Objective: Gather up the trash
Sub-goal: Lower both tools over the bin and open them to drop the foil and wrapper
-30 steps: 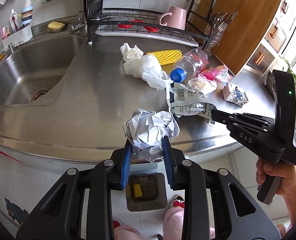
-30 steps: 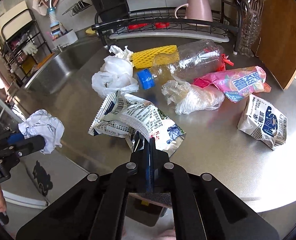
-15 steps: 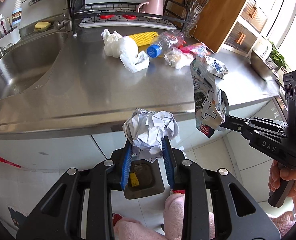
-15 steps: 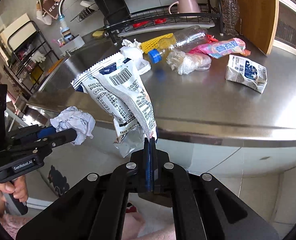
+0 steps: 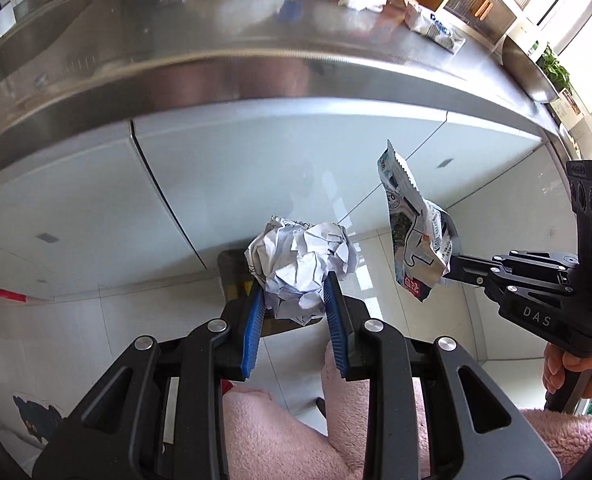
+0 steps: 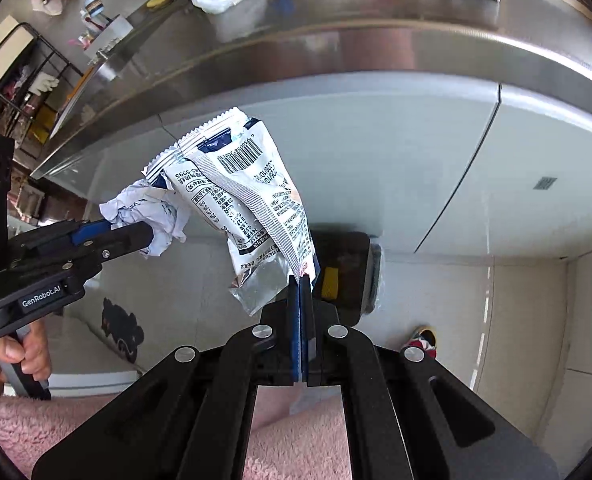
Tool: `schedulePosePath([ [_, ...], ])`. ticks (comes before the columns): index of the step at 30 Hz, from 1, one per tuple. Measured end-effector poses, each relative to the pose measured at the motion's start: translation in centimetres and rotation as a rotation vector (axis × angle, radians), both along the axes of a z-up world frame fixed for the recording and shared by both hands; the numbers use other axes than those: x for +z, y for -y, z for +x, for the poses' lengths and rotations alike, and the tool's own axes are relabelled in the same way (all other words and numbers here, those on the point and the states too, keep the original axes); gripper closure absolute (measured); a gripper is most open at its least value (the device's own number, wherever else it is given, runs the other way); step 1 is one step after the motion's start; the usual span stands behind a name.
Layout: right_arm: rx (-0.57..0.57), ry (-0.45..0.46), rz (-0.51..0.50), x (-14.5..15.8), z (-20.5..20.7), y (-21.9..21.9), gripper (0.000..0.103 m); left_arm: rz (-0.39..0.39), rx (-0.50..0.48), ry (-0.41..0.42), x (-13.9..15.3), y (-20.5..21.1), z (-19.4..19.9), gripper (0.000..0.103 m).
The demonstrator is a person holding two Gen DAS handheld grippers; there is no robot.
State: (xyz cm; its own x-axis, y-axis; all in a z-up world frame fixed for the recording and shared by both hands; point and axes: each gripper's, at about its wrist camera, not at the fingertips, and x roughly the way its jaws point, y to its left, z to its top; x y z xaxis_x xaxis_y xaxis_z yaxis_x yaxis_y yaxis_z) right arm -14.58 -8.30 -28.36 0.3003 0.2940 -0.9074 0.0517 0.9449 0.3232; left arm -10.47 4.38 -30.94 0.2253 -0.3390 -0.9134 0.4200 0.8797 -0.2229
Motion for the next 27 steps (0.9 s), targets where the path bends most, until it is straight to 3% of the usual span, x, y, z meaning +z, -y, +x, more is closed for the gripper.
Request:
schedulePosePath([
  [12, -0.013, -0.174, -0.018, -11.2, 2.3, -1.1, 0.101, 0.042, 0.056, -0.180, -11.9, 1.1, 2.1, 0.075],
  [21, -0.054, -0.301, 0.005, -19.5, 5.2, -1.0, 0.101, 0.042, 0.078, -0.265, -18.6, 1.6, 5.4, 0.075],
  [27, -0.070, -0.363, 0.005, -22.3, 5.9, -1.1, 0.101, 0.060, 0.061, -0.316, -21.8, 2.1, 7.2, 0.073],
])
